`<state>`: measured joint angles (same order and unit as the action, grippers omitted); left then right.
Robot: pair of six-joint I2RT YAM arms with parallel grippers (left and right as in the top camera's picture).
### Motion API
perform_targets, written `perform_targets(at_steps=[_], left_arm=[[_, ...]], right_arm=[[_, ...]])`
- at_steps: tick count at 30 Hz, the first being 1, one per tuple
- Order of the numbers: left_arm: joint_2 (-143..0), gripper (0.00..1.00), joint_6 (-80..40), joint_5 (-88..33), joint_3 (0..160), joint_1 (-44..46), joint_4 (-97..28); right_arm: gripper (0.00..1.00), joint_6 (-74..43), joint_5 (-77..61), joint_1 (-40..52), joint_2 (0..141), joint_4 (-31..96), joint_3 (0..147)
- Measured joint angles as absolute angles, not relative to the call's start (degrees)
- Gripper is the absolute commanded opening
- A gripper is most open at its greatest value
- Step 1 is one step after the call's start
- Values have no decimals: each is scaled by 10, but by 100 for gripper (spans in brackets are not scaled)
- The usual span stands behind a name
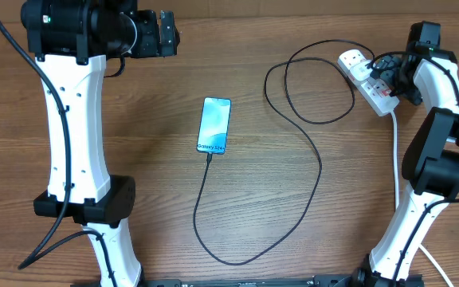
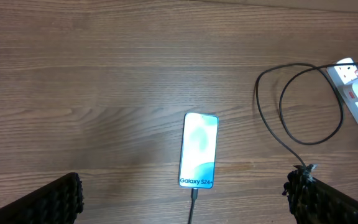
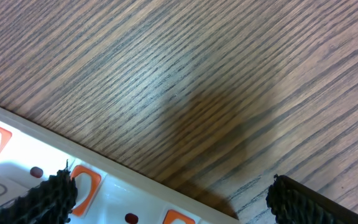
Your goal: Plug charger to phone and switch on socket
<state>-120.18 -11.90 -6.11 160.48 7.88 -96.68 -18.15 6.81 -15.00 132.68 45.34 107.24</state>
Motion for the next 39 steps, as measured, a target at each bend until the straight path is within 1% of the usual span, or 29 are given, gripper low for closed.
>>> perform_targets(at_steps=[39], left_arm=[[-1202, 100, -119, -61, 1605, 79, -967]], right_arm=[[100, -189, 57, -152, 1327, 471, 1072]])
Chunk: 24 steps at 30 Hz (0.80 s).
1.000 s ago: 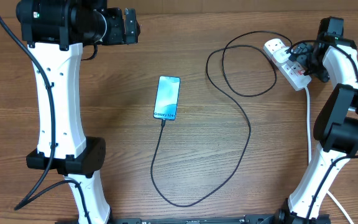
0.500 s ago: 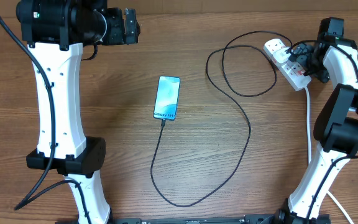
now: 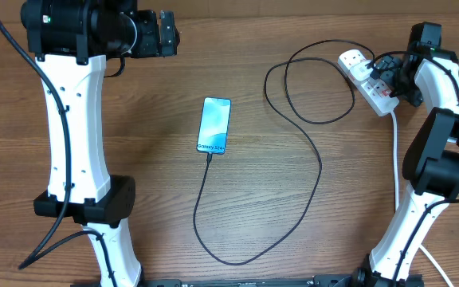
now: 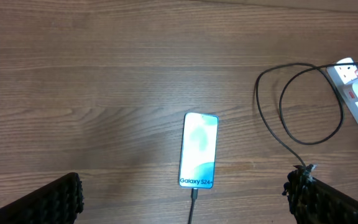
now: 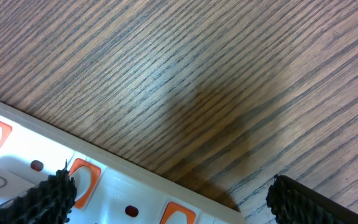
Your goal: Plug charger to phone and switch on socket
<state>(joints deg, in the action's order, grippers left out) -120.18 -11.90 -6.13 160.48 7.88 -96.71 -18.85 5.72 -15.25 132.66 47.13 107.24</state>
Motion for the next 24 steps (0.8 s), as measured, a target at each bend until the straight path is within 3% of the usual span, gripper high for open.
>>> perform_targets(at_steps=[24], left_arm=[[-1202, 99, -119, -61, 1605, 79, -967]], right_arm=[[100, -176, 31, -153, 1317, 527, 1079]])
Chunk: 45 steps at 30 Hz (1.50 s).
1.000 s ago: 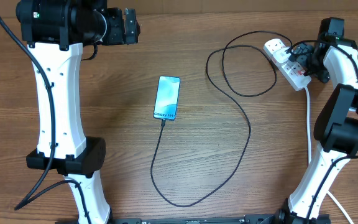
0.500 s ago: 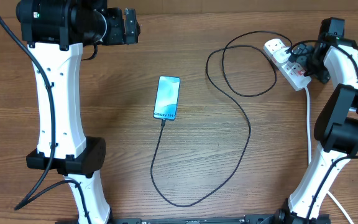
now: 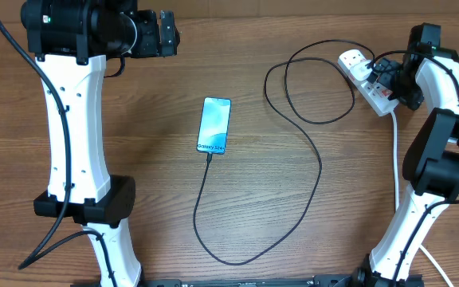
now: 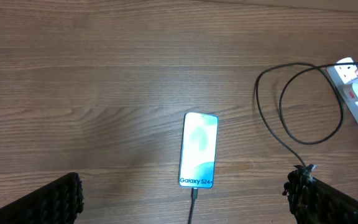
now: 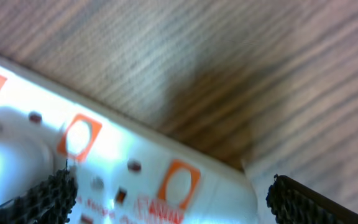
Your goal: Plug charger to phone and switch on socket
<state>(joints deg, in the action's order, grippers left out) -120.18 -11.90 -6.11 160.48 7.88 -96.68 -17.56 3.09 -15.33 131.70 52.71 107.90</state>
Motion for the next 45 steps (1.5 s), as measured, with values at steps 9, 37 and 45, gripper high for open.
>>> perform_targets(at_steps=[9, 37, 45], left_arm=[[-1202, 100, -119, -61, 1605, 79, -967], [-1202, 100, -119, -57, 1605, 79, -967], [-1202, 100, -119, -57, 1605, 79, -967]], right_arm=[[100, -181, 55, -153, 1131, 571, 1079], [95, -220, 2, -33, 710, 856, 968], [96, -224, 9, -14, 542, 830, 878]])
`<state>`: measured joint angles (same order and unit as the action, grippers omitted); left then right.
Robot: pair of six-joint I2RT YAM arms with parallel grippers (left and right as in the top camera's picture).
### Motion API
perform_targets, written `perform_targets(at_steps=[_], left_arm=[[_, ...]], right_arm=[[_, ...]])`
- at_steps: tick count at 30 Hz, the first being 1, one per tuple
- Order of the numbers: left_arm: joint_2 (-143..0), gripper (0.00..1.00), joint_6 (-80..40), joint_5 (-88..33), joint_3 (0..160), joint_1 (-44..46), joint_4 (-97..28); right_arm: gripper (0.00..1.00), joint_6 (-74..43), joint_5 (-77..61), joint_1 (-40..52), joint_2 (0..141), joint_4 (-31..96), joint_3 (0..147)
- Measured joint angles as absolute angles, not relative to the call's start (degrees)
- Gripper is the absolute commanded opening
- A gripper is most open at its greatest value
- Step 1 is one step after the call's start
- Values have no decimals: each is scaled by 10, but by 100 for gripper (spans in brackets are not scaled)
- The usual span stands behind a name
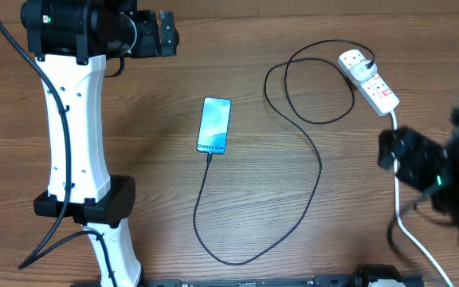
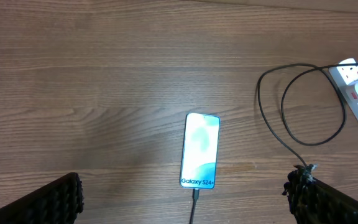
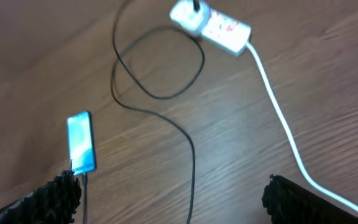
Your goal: Plug charger to phone and switch on socket
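The phone [image 1: 215, 124] lies face up mid-table with its screen lit, reading "Galaxy S24+" [image 2: 199, 182]. A black cable [image 1: 319, 171] runs from its lower end, loops round and ends at a plug in the white power strip [image 1: 370, 80]. My left gripper [image 2: 185, 190] hangs open high above the phone [image 2: 201, 151]. The right gripper [image 3: 169, 186] is open and raised at the right side, well back from the power strip [image 3: 213, 22], with the phone [image 3: 81, 149] at the left of its view. The switch state is too small to tell.
The strip's white mains cord [image 1: 398, 171] runs down the right side of the wooden table [image 1: 134, 239] and passes under the right arm [image 1: 437, 171], which is blurred. The left arm's white column [image 1: 74, 119] stands at the left.
My right gripper was close over the power strip's sockets and switches. Now it is high and back toward the front right, clear of the strip. Phone, cable and left arm are unchanged.
My right gripper stayed open and low beside the strip's edge at the first two moments. Then it was right over the strip's orange-ringed sockets. Now it is withdrawn, with the whole strip in view. The phone stayed cabled and lit, under the still left gripper.
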<state>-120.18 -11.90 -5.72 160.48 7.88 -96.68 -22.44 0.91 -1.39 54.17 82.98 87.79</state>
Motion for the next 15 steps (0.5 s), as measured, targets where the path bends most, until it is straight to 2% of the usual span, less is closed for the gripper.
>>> perform_targets(at_steps=[4, 5, 7, 15], left_arm=[[-1202, 100, -119, -57, 1605, 79, -967], [-1202, 100, -119, -57, 1605, 79, -967], [-1202, 100, -119, -57, 1605, 79, -967], [-1202, 100, -119, -57, 1605, 79, -967]], right_arm=[[96, -225, 15, -14, 462, 825, 849], [100, -224, 17, -14, 446, 825, 842], [100, -218, 20, -14, 419, 826, 830], [100, -205, 35, -14, 406, 895, 814]])
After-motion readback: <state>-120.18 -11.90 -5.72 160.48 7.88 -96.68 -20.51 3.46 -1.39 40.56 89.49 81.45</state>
